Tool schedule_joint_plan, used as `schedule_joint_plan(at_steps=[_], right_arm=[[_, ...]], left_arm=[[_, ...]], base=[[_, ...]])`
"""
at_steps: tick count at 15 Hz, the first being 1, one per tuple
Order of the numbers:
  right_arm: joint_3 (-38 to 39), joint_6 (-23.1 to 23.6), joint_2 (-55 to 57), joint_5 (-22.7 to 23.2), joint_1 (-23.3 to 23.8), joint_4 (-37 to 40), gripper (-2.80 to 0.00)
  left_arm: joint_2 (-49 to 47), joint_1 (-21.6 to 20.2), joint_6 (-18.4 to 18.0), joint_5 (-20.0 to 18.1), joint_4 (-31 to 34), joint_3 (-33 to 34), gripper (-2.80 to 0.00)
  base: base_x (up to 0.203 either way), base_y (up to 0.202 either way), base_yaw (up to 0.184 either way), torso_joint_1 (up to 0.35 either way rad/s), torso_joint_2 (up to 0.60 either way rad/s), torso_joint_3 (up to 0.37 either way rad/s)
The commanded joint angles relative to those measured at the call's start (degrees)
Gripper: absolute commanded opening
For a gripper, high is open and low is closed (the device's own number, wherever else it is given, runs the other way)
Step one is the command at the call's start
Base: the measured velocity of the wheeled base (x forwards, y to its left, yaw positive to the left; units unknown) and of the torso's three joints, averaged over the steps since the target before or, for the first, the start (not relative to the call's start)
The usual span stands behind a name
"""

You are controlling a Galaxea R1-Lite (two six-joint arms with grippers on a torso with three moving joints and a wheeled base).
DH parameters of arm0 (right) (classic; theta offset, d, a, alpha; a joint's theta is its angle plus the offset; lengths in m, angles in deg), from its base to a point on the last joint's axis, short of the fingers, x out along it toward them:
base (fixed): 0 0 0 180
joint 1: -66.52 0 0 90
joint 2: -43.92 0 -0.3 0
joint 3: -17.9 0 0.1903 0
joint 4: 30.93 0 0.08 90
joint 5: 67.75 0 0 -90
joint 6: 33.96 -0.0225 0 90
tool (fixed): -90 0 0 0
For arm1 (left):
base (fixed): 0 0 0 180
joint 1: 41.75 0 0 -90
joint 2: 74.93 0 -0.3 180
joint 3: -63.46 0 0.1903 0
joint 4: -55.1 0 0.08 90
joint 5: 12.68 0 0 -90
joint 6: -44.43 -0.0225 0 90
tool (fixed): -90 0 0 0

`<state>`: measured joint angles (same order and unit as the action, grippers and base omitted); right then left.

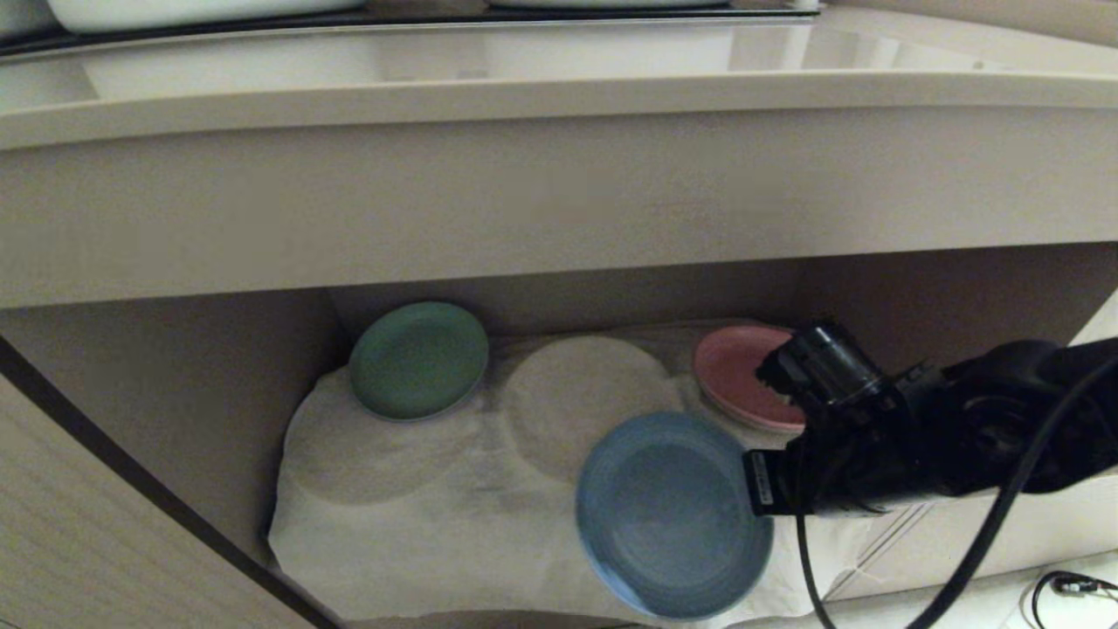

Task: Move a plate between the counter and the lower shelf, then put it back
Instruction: Put the plate

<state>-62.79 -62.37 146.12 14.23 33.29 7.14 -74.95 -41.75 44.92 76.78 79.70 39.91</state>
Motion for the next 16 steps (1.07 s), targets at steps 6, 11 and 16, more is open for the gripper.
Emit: schedule_joint_plan(at_steps=[6, 11, 16], right_arm=[[7.7, -2.6, -6.9, -0.1, 0.0, -0.4, -2.8], [12.7, -4.6, -12.6, -0.3, 0.9, -0.1, -2.8], [17.4, -4.7, -18.6, -0.1, 2.6, 0.3, -2.8]], left_arm=[[0.0, 0.0, 0.0, 0.0, 0.0, 0.0, -2.8], [0.0, 0.0, 0.0, 0.0, 0.0, 0.0, -2.8], [0.0, 0.0, 0.0, 0.0, 0.0, 0.0, -2.8]], base=[[0.0, 0.0, 0.0, 0.0, 0.0, 0.0], [0.0, 0.0, 0.0, 0.0, 0.0, 0.0], [0.0, 0.0, 0.0, 0.0, 0.0, 0.0]])
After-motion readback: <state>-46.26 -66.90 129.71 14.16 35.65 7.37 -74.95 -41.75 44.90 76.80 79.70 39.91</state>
